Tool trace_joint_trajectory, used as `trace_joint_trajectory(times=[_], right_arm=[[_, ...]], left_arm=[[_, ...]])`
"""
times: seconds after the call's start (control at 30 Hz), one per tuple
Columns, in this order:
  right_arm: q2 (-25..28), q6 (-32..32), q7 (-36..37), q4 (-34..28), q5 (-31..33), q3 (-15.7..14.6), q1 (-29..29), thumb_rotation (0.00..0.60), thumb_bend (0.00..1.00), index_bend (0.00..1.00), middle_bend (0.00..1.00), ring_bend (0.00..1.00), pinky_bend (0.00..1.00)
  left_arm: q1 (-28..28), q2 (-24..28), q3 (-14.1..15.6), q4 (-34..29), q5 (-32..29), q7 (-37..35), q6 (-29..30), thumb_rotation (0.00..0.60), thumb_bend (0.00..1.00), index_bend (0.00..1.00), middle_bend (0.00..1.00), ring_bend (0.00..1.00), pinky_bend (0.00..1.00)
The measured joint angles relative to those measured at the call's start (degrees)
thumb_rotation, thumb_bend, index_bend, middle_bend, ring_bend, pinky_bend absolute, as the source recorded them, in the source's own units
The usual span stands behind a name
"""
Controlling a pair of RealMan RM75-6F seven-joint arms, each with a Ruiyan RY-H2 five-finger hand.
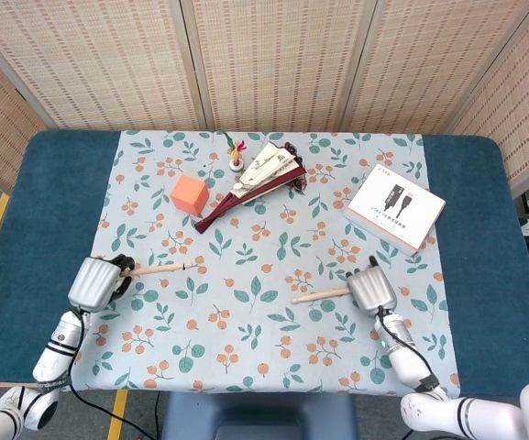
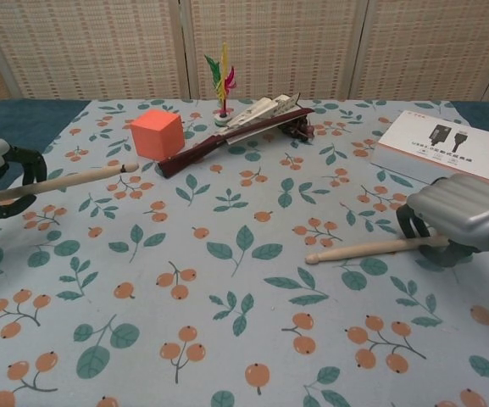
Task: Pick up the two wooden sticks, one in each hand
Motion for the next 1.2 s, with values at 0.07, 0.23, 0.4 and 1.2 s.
trace_joint_trajectory(times=[0.07, 0.23, 0.4, 1.2], right_arm=[[0.5, 1.1, 2.0, -0.5, -2.2, -0.1, -0.4, 0.600, 0.40, 1.00, 1.00, 0.76, 0.23], [2.0, 4.0, 4.4, -2.0, -6.4, -0.1, -1.2, 0.600, 0.40, 1.00, 1.00, 0.77, 0.23], [3.2, 5.2, 8.4, -4.4, -8.6, 1.0, -1.5, 0.600, 0.40, 1.00, 1.00, 0.77, 0.26], [-10.7, 5.7, 8.4, -1.2, -8.5, 12.7, 6.7, 0.600, 0.40, 1.00, 1.00, 0.77, 0.39]], left_arm=[[-0.1, 0.1, -0.3, -0.2, -0.4, 0.0, -0.5, 0.600, 0.58, 0.82, 0.86, 0.84, 0.84], [-0.4, -0.2, -0.7, 0.7, -0.7, 2.2, -0.6, 0.600, 0.59, 0.82, 0.86, 0.84, 0.84], [-1.0, -0.2, -1.5, -0.1, -1.2, 1.1, -0.9, 0.600, 0.59, 0.82, 0.86, 0.84, 0.84], [-3.3, 5.9, -8.9, -31.5, -12.4, 10.6, -7.1, 0.600, 0.60, 0.83, 0.87, 0.85, 0.85]])
